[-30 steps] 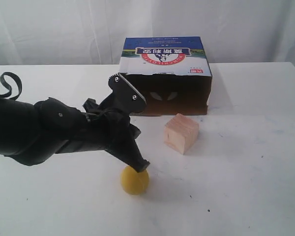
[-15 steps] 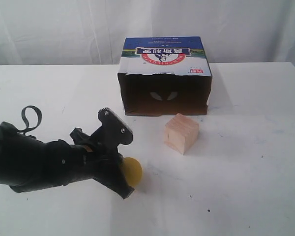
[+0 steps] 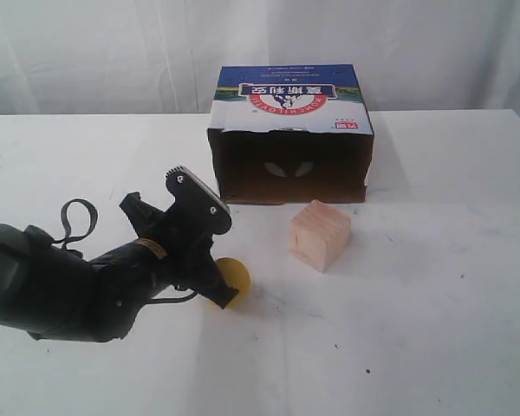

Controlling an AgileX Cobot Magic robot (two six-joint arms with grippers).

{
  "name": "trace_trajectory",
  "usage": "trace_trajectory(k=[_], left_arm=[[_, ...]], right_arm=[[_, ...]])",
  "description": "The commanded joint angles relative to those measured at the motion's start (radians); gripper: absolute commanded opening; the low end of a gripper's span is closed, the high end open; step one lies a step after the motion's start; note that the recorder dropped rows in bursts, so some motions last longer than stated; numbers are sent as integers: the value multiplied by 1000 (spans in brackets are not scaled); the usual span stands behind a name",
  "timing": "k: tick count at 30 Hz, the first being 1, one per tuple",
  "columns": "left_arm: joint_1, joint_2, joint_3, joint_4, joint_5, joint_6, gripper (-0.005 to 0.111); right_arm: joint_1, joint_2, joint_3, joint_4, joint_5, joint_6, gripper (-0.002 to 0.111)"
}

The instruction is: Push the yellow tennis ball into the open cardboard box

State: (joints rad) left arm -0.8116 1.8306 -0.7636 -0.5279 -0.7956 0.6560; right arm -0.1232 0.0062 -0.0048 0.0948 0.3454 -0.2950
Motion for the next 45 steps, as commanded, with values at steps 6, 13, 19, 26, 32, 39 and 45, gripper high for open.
trace_trajectory(k=[6, 13, 19, 26, 32, 39, 45], left_arm=[[22, -114, 9, -301, 44, -83, 0], [118, -106, 9, 456, 162, -734, 0], [244, 87, -125, 521, 148, -777, 0], [322, 240, -324, 819, 169, -1021, 0], [322, 265, -379, 949, 169, -1165, 0], [322, 271, -379, 949, 205, -1169, 0], [322, 264, -379, 975, 224, -1209, 0]], right_arm=[[-5, -6, 5, 2, -3, 5, 0], [-5, -6, 5, 2, -3, 5, 0], [-5, -6, 5, 2, -3, 5, 0], [-5, -6, 5, 2, -3, 5, 0], [-5, -6, 5, 2, -3, 5, 0], [-5, -6, 5, 2, -3, 5, 0], [-5, -6, 5, 2, -3, 5, 0]])
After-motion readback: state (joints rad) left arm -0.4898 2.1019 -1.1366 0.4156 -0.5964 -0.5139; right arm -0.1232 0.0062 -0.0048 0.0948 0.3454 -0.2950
